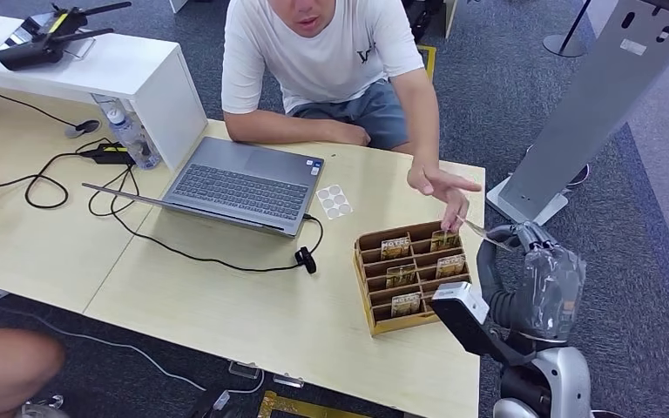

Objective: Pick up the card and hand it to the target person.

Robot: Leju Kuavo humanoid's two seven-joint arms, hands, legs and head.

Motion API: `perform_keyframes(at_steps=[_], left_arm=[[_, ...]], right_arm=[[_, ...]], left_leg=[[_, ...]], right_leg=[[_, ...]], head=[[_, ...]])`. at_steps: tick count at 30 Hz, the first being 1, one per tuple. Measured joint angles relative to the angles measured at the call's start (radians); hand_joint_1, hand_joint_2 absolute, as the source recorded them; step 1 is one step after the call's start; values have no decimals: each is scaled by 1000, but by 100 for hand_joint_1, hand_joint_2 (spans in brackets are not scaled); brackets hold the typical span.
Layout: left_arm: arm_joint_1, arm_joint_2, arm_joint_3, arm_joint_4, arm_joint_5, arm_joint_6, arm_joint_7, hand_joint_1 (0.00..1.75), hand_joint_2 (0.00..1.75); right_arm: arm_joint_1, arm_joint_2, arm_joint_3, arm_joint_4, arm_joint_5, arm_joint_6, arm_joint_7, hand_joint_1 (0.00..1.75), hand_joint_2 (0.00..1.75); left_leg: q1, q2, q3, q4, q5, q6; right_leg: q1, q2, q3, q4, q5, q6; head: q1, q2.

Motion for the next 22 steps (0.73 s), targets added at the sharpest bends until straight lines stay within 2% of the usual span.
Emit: perform_keyframes(at_steps=[7,8,10,11,12,14,16,22], left_arm=[[-4,-1,0,0,-7,-1,0,0,0],[-4,-1,0,0,-8,-1,0,0,0],[-5,-2,0,0,-10,0,0,0,87],[-5,-2,-1,0,-11,0,0,0,131],[-5,-2,-1,0,-14,0,0,0,175],[-5,-2,-2,0,-20,1,-1,0,87],[-5,-2,-3,0,-20,4,-5,0,0],[-3,-2,-4,0,-7,9,-10,0,0]], right_arm=[[-22,42,24,125,-31,-88,-64,136,175],[-26,47,26,143,-34,-98,-71,120,175],[-33,58,32,176,-39,-112,-80,77,175],[-36,64,35,191,-42,-117,-84,44,175],[-38,69,38,205,-44,-120,-86,26,175],[-41,77,43,228,-54,-121,-89,1,175],[-42,82,46,241,-93,-116,-95,0,175],[-42,87,49,259,-328,-81,-153,0,175]], left_leg=[[0,0,0,0,0,0],[0,0,0,0,0,0],[0,0,0,0,0,0],[0,0,0,0,0,0],[0,0,0,0,0,0],[0,0,0,0,0,0],[0,0,0,0,0,0],[0,0,0,0,0,0]], right_leg=[[0,0,0,0,0,0],[0,0,0,0,0,0],[0,0,0,0,0,0],[0,0,0,0,0,0],[0,0,0,0,0,0],[0,0,0,0,0,0],[0,0,0,0,0,0],[0,0,0,0,0,0]], head=[[0,0],[0,0],[0,0],[0,0],[0,0],[0,0],[0,0],[0,0]])
